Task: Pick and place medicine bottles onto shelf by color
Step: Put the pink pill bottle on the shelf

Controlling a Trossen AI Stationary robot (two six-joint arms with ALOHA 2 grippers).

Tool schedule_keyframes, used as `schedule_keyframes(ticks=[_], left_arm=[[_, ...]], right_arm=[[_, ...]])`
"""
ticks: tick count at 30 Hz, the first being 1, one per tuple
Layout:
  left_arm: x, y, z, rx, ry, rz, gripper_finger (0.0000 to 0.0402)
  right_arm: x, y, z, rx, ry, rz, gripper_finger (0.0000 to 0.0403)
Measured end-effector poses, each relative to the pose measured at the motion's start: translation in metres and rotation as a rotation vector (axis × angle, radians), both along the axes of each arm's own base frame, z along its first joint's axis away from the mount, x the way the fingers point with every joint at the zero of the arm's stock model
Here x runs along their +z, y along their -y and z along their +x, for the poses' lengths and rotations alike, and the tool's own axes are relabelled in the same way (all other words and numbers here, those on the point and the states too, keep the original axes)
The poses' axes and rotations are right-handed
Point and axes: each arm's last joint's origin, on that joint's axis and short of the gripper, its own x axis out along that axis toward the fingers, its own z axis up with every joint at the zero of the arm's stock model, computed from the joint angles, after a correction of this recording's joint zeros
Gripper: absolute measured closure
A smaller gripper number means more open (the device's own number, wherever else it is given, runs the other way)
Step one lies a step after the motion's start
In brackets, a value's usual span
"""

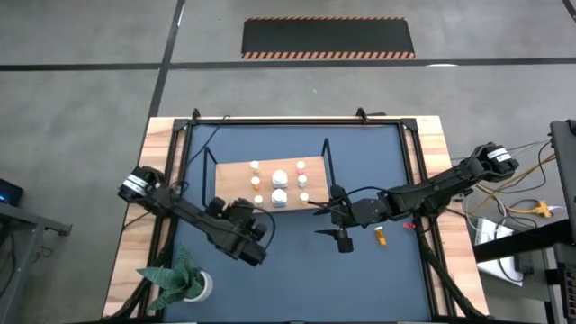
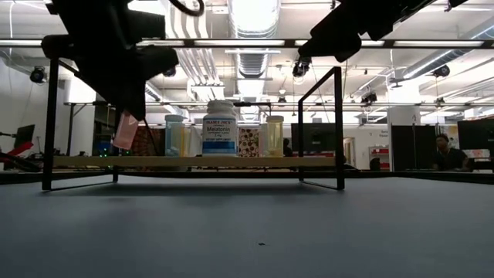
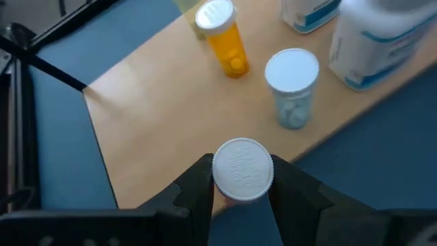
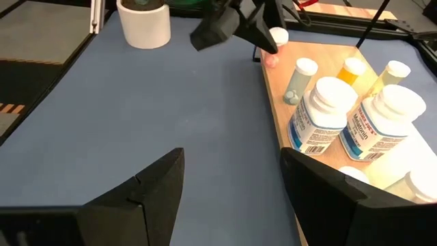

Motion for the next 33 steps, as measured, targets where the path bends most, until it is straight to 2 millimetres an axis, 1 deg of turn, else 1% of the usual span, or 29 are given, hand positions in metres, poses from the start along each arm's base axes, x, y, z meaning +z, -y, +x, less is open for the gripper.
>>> schedule_keyframes(ticks=[10, 17, 30, 33], left_arm=[[-0.001, -0.008, 0.000, 0.023, -0.034, 0.026, 0.0294], [-0.011, -0.014, -0.006, 0.085, -0.029, 0.039, 0.0294], [-0.010, -0.015, -0.007, 0.094, -0.018, 0.034, 0.0294], [-0.010, -0.015, -0.007, 0.094, -0.018, 0.033, 0.0289]], right_arm=[[0.000, 0.000, 0.000, 0.000, -0.001, 0.000, 0.0170], [0.000, 0.000, 0.000, 0.000, -0.001, 0.000, 0.0170], [0.000, 0.000, 0.000, 0.001, -0.001, -0.001, 0.0170], [0.000, 0.000, 0.000, 0.000, -0.001, 0.000, 0.0170]])
